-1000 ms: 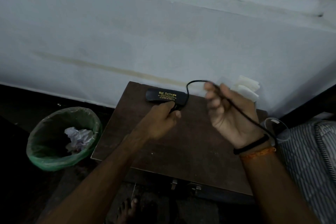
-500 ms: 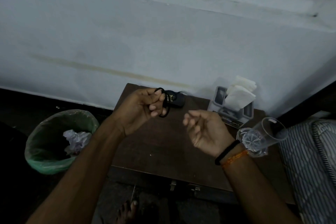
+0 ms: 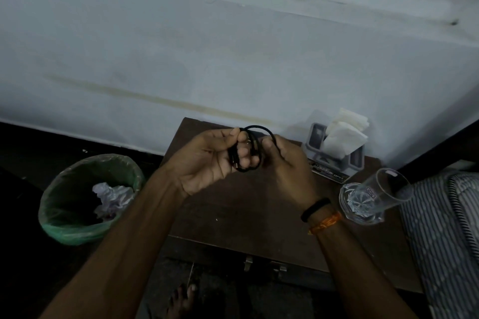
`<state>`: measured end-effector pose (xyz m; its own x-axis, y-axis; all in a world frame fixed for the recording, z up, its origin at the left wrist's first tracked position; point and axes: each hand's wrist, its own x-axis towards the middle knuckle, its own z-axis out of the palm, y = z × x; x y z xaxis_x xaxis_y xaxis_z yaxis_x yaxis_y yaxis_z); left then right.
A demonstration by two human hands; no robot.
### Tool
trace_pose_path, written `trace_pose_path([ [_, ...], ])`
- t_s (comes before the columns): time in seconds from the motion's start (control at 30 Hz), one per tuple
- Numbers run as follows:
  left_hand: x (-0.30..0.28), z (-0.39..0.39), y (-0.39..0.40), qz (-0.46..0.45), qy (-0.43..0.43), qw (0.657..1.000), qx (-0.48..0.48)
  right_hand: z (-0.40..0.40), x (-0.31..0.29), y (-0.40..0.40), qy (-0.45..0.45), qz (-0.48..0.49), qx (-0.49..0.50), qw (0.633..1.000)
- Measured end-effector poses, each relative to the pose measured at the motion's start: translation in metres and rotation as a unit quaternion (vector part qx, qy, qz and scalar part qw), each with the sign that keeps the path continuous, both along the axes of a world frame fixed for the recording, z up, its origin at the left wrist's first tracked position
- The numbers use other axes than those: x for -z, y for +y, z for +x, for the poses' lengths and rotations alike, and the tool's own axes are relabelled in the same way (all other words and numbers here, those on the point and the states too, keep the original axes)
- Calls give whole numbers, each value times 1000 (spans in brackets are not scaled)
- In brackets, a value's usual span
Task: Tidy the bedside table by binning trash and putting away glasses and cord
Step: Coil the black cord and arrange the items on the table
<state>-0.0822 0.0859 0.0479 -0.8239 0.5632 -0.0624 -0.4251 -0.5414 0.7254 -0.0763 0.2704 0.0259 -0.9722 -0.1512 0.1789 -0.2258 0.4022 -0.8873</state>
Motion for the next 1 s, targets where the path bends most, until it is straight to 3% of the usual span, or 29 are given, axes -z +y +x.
trace_pose_path([
  [0.07,1,1,4,15,11,1000,1,0,6,-1,-16,88,3,996],
  [0.13,1,3,9,13,24,1000,-7,2,13,-4,-11,256,-22,966],
  [0.2,3,2,15,13,32,999,-26,6,14,-10,-28,319,-64,945],
  [0.47,23,-11,20,-115,44,970,-212,15,-6,-11,-28,333,-137,933],
  [0.7,32,-13,23,-254,80,931,-250,16,-24,2,44,300,-99,948],
  [0.83,32,-11,25,-338,129,917,-168,11,-30,10,106,301,-51,946],
  [1.0,27,-4,32,-329,167,929,-27,-1,-26,22,194,306,24,932],
])
